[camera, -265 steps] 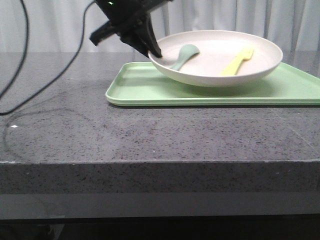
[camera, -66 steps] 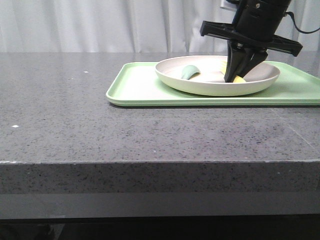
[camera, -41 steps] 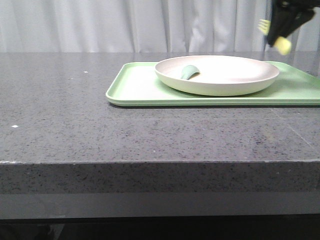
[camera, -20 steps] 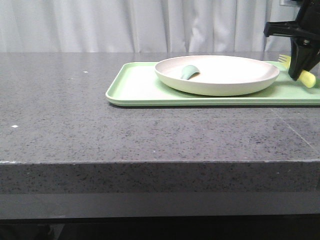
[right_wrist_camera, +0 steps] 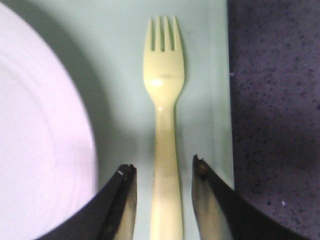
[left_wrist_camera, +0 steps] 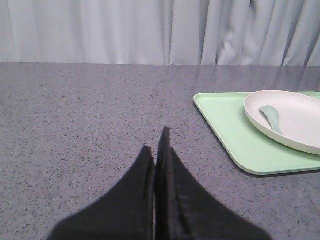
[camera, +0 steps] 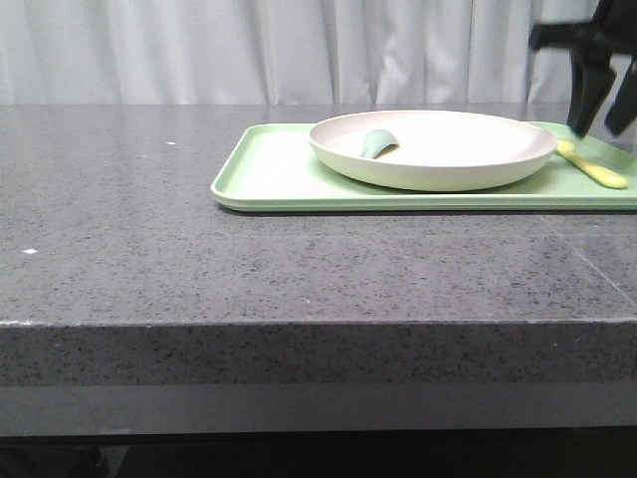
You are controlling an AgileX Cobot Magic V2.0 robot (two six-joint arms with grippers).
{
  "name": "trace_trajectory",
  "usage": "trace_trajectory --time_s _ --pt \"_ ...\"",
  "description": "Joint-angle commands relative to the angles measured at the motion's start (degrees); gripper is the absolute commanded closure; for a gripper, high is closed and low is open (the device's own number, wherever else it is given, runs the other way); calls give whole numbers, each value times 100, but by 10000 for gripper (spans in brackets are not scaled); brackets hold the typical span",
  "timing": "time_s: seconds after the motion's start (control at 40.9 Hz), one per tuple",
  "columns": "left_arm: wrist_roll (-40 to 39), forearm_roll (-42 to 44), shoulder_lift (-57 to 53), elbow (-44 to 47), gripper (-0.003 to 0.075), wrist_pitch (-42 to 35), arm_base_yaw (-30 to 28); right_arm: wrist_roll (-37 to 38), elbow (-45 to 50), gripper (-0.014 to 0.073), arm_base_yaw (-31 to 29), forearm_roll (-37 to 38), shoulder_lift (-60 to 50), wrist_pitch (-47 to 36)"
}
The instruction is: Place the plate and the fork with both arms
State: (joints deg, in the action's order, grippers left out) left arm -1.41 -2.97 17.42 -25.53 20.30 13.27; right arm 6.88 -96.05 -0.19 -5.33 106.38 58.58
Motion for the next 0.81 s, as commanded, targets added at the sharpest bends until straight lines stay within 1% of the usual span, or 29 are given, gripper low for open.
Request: trace_trajectory --time_s 0.0,0.098,0.171,0.22,0.342,0.44,0.611,0.782 --pt "-4 -9 44 -152 739 -480 -19 -77 -238 335 -31 50 -717 -87" --pt "-4 -9 44 -152 739 -480 -19 -207 -238 466 -31 50 -1032 -74" --pt "-4 -9 44 -152 739 -480 -19 -327 -233 601 -31 50 -1258 -67" --pt "-4 -9 44 -152 739 -480 -19 -366 -205 664 -31 50 -1435 -67" --pt "-4 -9 44 -152 739 -480 -19 -421 74 661 -26 56 -1973 -174" --pt "-4 -9 44 -152 739 -480 -19 -560 629 661 -26 56 -2560 -514" --pt "-4 -9 44 -152 739 -480 -19 -747 2115 661 -26 56 -3860 -1374" --pt "-4 -9 44 -152 739 -480 -19 -828 3862 661 -26 56 -5254 -2457"
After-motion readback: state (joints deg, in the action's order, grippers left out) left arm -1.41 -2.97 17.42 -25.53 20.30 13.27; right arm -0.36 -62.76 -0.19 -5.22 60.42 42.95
